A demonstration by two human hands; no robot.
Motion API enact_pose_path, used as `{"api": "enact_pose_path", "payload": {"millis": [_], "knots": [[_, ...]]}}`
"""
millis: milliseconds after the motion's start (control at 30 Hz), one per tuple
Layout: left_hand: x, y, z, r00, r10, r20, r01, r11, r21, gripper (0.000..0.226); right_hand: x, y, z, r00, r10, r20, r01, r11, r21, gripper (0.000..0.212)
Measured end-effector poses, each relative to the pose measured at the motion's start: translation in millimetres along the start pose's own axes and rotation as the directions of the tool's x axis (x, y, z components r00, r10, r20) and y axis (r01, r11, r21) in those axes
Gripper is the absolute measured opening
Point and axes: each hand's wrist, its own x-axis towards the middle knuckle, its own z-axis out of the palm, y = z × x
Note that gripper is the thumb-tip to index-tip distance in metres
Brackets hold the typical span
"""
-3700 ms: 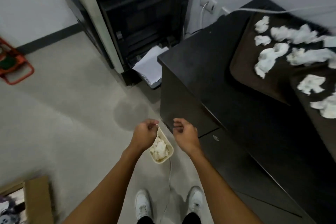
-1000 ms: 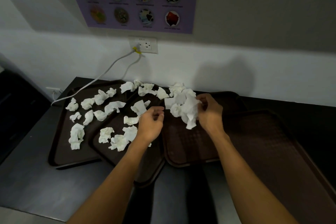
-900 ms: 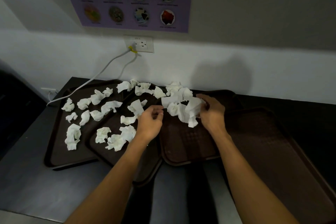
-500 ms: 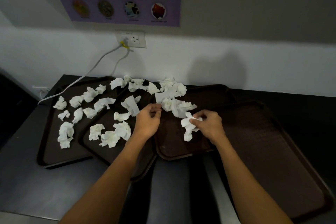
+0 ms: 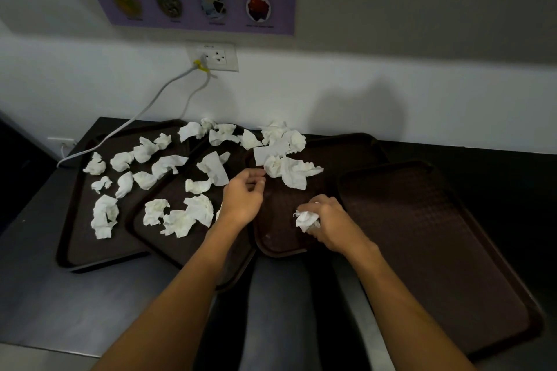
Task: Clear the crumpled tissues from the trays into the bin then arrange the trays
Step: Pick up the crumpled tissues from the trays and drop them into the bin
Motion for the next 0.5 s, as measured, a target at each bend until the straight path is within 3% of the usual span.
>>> {"api": "enact_pose_path", "payload": {"millis": [100,167,333,500], "knots": [[0.2,-1.1,2.1,1.0,0.004,0.003,-0.004,1.0,0.019,0.021,0.0,0.3,5.4,0.998,-0.033,-0.052,0.032,0.999,-0.018,0.043],[2.1,-1.3,4.1,1.0,0.011,0.009,-0.012,1.0,0.019,0.021,0.5,-2.0,1.6,0.995,-0.001,-0.101,0.008,0.997,0.071,0.036],[12.6,1.7,15.3,0.996,0.082,0.026,-0.084,0.993,0.085,0.022,2.6,-3.3,-8.5,0.95,0.147,-0.275,-0.078,0.966,0.248,0.026],[32.2,18.8,40.2,0.975,0.205,0.085,-0.217,0.962,0.167,0.024,-0.2,-4.7,-21.0,0.885,0.325,-0.334,-0.131,0.861,0.492,0.026]]}}
